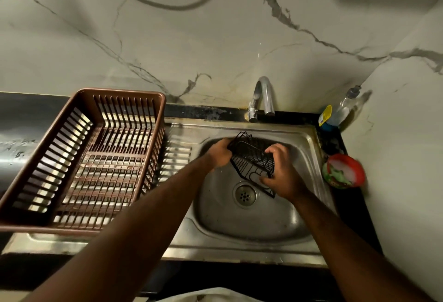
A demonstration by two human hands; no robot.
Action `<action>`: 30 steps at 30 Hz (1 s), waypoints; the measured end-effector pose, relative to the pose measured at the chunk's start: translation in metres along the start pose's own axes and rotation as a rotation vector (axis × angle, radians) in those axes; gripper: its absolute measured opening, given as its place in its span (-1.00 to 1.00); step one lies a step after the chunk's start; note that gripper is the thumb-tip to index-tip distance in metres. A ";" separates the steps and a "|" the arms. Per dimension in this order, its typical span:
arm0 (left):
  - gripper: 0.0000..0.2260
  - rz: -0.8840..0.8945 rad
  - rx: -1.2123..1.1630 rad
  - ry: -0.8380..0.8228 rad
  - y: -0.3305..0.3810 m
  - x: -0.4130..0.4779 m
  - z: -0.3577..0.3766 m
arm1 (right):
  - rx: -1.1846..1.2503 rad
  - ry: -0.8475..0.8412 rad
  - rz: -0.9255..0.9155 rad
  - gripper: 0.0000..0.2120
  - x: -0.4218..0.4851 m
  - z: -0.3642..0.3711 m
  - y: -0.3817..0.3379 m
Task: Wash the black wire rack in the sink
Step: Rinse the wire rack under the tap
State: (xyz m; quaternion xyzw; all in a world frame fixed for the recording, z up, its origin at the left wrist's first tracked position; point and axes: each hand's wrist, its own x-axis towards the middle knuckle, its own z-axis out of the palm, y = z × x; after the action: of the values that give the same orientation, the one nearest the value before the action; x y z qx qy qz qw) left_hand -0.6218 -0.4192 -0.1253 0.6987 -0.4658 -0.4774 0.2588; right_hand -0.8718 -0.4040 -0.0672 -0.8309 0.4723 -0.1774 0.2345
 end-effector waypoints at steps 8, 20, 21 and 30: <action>-0.67 -0.100 0.006 0.003 -0.001 -0.041 0.005 | 0.070 -0.083 0.193 -0.48 -0.018 0.030 0.009; -0.65 -0.128 -0.035 -0.023 -0.004 -0.054 0.012 | 0.494 -0.070 0.489 -0.43 -0.022 0.046 0.010; -0.66 -0.126 -0.056 -0.032 -0.004 -0.054 0.012 | 0.494 -0.066 0.484 -0.44 -0.021 0.046 0.009; -0.67 -0.161 -0.168 -0.012 0.000 -0.056 0.014 | 0.469 -0.046 0.508 -0.46 -0.020 0.045 0.005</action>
State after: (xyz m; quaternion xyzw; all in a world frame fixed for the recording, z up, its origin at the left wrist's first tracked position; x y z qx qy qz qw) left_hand -0.6408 -0.3674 -0.1067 0.7069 -0.3680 -0.5380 0.2746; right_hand -0.8623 -0.3788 -0.1087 -0.6142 0.6048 -0.1983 0.4664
